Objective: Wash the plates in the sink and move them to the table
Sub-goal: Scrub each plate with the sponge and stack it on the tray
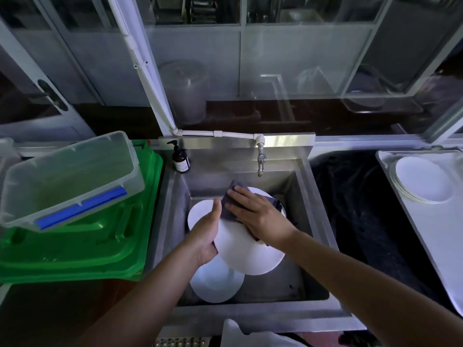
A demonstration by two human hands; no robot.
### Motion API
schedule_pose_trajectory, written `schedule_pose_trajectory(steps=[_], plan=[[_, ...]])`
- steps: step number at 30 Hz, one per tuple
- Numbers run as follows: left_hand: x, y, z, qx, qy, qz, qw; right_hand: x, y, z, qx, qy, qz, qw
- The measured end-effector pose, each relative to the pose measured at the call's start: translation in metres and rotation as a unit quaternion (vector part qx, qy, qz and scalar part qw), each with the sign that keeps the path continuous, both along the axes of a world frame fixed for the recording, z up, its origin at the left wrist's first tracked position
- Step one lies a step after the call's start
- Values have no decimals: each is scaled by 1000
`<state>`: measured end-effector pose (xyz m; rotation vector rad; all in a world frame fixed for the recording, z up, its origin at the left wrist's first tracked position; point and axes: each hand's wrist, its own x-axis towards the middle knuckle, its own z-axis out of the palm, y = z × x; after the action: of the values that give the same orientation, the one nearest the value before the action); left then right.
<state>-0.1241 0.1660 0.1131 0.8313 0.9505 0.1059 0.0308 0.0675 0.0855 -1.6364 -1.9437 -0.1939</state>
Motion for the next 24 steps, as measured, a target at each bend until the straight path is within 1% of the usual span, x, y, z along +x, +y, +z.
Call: schedule_pose_trajectory(steps=[2, 3, 5, 7, 9, 10, 12, 14, 15, 17, 19, 21, 22, 23, 24], plan=[[0, 3, 3, -3, -12, 8, 1000, -7, 2, -6, 9, 20, -31, 999], [1, 5, 4, -9, -22, 17, 1000, -15, -3, -11, 10, 14, -22, 1000], [2, 9, 4, -7, -9, 40, 999, -29, -22, -21, 3, -16, 36, 999], [3, 11, 1, 7, 29, 59, 998, -34, -37, -27, -22, -51, 98, 994], [1, 10, -4, 17, 39, 60, 997, -26, -34, -23, -17, -83, 108, 991], [0, 8, -3, 19, 39, 50, 998, -19, -26, -19, -10, -80, 92, 992], [0, 3, -1, 34, 33, 32, 998, 0, -9, -9, 1, -34, 15, 999], [1, 2, 1, 40, 30, 42, 998, 13, 0, -3, -7, 18, -63, 998], [1, 4, 1, 47, 29, 57, 997, 10, 1, -4, -9, 26, -76, 997], [4, 6, 3, 37, 14, 84, 996, -9, -11, -11, -2, -8, -42, 999], [8, 11, 3, 23, 24, 110, 993, -30, -33, -17, -9, -52, 44, 998], [9, 12, 2, 25, 44, 105, 993, -30, -45, -19, -30, -84, 111, 990], [8, 13, -1, 20, 48, 97, 994, -24, -42, -18, -35, -104, 122, 986], [6, 12, -2, 20, 47, 88, 995, -16, -37, -18, -37, -112, 114, 986], [4, 11, -5, 31, 39, 89, 995, -8, -28, -17, -34, -94, 83, 992]])
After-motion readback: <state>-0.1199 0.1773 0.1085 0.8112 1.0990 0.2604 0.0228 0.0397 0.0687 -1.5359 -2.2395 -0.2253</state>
